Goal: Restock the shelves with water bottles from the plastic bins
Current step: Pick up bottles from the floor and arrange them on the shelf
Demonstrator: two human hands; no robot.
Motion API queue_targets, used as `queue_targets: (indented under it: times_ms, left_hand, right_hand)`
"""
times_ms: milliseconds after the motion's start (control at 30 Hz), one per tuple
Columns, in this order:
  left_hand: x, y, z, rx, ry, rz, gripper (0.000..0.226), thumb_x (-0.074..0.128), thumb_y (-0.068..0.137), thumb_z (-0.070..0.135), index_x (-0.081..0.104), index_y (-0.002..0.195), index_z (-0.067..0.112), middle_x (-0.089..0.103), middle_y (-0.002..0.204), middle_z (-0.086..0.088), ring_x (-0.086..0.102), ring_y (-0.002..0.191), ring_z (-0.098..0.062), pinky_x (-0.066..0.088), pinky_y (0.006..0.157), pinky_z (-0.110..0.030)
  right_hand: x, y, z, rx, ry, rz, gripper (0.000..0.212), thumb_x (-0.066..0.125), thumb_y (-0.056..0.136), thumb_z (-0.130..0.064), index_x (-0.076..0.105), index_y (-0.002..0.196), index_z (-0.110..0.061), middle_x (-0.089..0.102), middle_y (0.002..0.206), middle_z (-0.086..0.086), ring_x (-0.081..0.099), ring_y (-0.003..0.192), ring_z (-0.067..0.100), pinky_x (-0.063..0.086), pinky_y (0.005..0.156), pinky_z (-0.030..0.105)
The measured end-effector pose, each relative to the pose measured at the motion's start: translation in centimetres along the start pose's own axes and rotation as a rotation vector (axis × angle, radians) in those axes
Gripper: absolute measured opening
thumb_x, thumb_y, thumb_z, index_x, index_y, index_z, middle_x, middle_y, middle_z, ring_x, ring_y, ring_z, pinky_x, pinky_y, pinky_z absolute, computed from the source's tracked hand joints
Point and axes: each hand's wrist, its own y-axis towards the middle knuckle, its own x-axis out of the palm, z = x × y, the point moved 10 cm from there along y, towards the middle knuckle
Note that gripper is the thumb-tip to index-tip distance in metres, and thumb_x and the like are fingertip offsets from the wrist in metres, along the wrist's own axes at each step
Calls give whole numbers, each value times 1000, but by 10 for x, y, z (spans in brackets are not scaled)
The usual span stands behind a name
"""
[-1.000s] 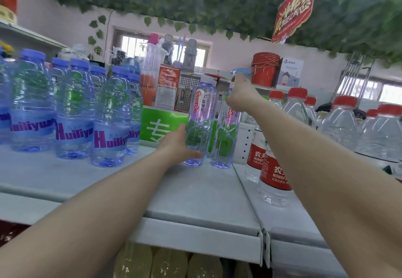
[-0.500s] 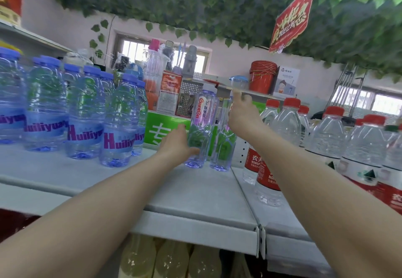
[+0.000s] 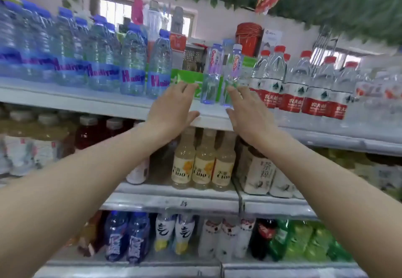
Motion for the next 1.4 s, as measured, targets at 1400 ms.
queue_targets:
  times_ms: [1400]
  left_hand:
    - [615, -927, -43, -149, -152, -976, 72, 75, 69, 3, 43, 133, 0, 53, 132, -25, 55, 117, -42, 46, 99, -46]
  right_hand:
    - [704, -868, -209, 465, 460, -1098, 49, 54, 97, -19, 38, 142, -10, 43, 137, 14, 50, 114, 36, 42, 90, 43]
